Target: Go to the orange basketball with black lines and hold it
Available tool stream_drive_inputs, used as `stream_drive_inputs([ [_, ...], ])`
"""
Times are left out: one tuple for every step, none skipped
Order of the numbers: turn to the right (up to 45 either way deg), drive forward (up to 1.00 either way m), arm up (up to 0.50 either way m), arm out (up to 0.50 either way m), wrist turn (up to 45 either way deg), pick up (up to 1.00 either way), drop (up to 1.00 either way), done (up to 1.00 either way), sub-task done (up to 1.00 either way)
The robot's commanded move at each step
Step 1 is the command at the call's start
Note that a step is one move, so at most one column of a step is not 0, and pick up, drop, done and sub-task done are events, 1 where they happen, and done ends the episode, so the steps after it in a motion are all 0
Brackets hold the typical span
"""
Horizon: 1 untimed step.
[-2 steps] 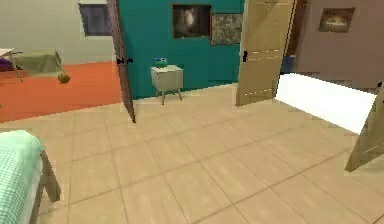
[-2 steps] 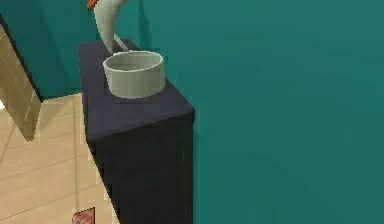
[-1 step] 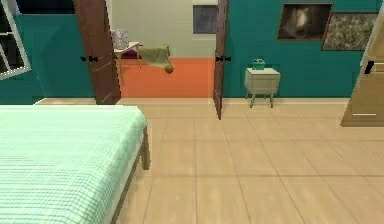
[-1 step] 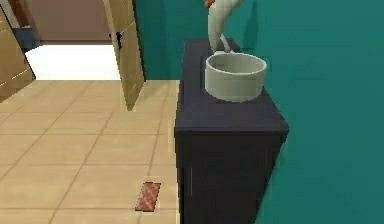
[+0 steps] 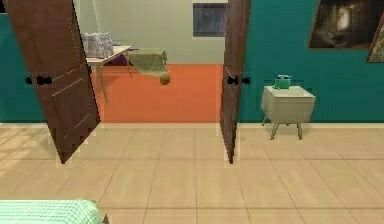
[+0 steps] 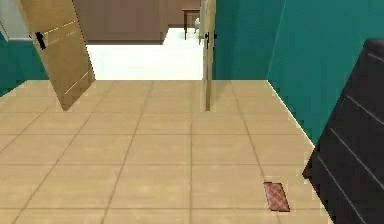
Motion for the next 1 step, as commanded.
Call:
stream_drive_inputs([
  [0.0,1.0,0.0,0.0,0.0,0.0,0.0,0.0,0.0],
])
